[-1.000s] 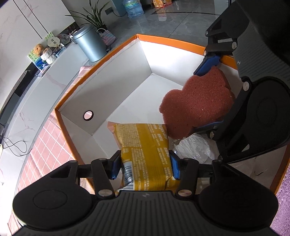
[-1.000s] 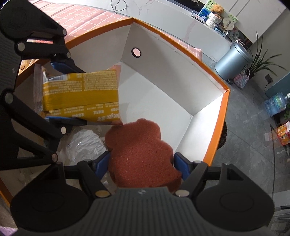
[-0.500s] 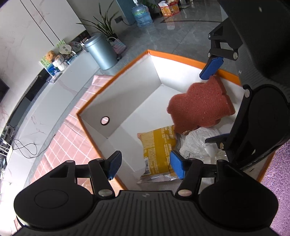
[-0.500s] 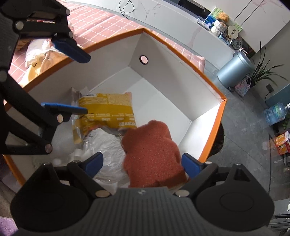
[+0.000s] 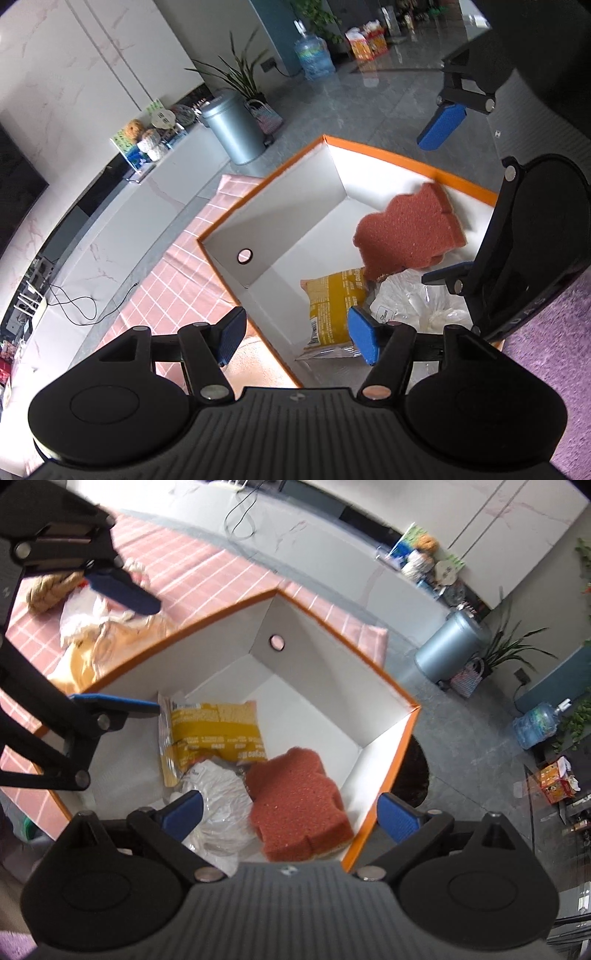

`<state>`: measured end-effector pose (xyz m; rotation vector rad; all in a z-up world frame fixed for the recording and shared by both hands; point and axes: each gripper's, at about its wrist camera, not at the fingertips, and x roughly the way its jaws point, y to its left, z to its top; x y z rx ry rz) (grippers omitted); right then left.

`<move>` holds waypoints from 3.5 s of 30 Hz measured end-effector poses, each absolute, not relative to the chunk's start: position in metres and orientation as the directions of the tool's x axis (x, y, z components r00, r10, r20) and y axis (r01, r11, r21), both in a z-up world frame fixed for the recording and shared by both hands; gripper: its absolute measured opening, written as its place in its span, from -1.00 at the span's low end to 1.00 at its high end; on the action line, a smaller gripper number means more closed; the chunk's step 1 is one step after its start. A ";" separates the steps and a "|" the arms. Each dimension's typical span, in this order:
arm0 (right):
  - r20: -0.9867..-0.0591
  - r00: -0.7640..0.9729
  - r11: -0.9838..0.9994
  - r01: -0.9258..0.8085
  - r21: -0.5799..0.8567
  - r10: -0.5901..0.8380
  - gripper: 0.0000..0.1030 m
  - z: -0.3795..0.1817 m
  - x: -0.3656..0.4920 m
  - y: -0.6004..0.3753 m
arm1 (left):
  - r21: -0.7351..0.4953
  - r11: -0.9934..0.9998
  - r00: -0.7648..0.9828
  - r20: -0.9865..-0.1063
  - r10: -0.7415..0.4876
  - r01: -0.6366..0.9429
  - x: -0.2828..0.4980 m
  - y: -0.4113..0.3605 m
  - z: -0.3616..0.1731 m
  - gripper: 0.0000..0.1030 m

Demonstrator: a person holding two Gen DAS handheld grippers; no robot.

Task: Organize soft objects
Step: 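Move both tools back over the remaining soft items on the table, then grasp the yellow cloth with the right tool while the left tool grasps the white plastic bag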

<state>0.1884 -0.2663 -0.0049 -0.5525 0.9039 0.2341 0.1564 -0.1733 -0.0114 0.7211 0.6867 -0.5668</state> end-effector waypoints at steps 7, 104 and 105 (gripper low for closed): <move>-0.695 0.719 0.909 -0.268 -0.318 -0.031 0.92 0.004 0.161 -0.269 | 0.320 0.725 0.698 -0.651 -0.299 0.609 0.141 -0.145 0.006 0.44; -0.633 0.745 0.968 -0.249 0.030 0.211 -0.93 -0.102 0.213 -0.088 | -0.197 0.980 0.734 -0.668 -0.119 -0.020 0.178 0.062 -0.083 0.71; -0.640 0.739 0.969 -0.243 0.038 0.210 -0.93 -0.106 0.213 -0.087 | -0.208 0.977 0.733 -0.671 -0.115 -0.037 0.182 0.061 -0.086 0.71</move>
